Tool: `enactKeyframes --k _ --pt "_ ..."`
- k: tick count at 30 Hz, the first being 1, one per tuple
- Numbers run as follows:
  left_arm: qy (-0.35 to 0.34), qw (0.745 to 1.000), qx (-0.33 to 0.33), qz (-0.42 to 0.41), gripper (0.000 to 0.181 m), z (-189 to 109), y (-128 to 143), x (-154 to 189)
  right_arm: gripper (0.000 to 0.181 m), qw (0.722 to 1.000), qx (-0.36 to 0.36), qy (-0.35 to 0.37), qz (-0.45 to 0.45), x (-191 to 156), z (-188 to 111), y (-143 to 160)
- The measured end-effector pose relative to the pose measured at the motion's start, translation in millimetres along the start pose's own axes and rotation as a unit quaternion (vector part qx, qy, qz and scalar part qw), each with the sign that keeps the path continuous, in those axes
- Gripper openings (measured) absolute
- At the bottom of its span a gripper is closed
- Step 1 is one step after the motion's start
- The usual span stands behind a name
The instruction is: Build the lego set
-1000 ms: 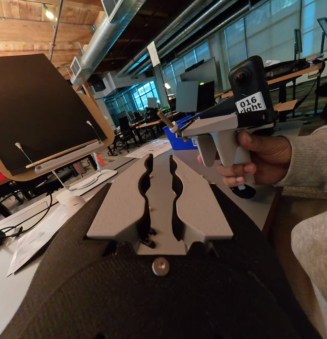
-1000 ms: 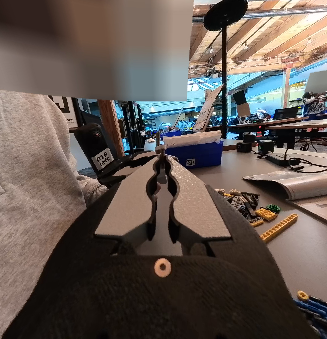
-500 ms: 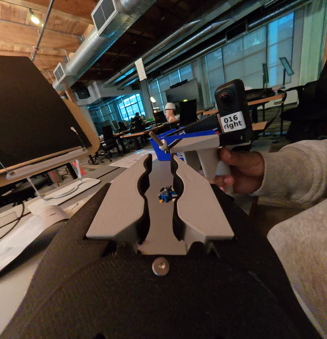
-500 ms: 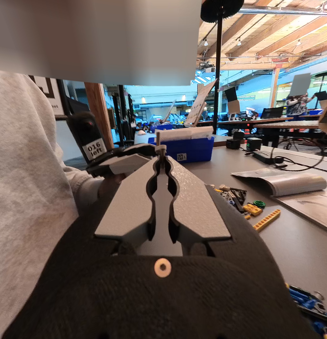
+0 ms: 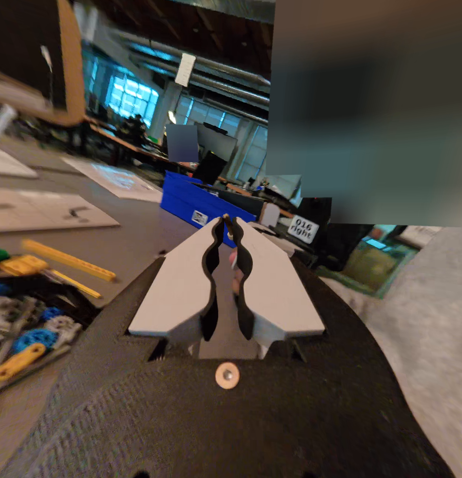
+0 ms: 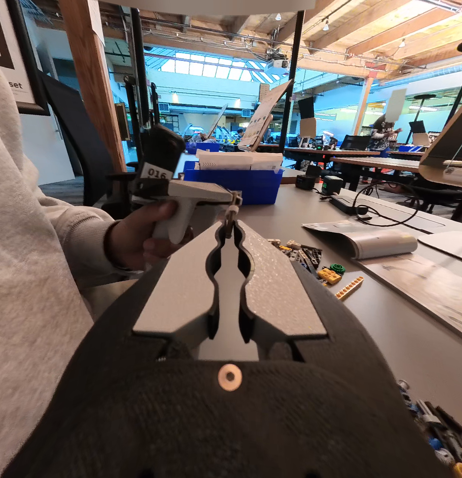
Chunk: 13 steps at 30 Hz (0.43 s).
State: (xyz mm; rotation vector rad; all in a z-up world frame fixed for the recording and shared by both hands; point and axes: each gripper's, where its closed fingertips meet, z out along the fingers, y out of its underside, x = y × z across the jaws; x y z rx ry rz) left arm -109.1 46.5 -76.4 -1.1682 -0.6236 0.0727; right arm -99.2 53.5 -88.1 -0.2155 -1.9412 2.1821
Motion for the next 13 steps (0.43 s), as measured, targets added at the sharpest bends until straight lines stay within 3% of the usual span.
enactKeyframes --k 5,13 --pt "0.060 0.975 0.005 -0.213 0.003 0.4 4.6 -8.8 0.003 1.000 -0.009 -0.001 0.018 1.4 0.6 2.6" --pt "0.074 0.961 0.005 -0.267 0.003 1.0 8.1 -10.7 0.005 1.000 -0.014 -0.007 0.008 -1.6 0.9 4.2"
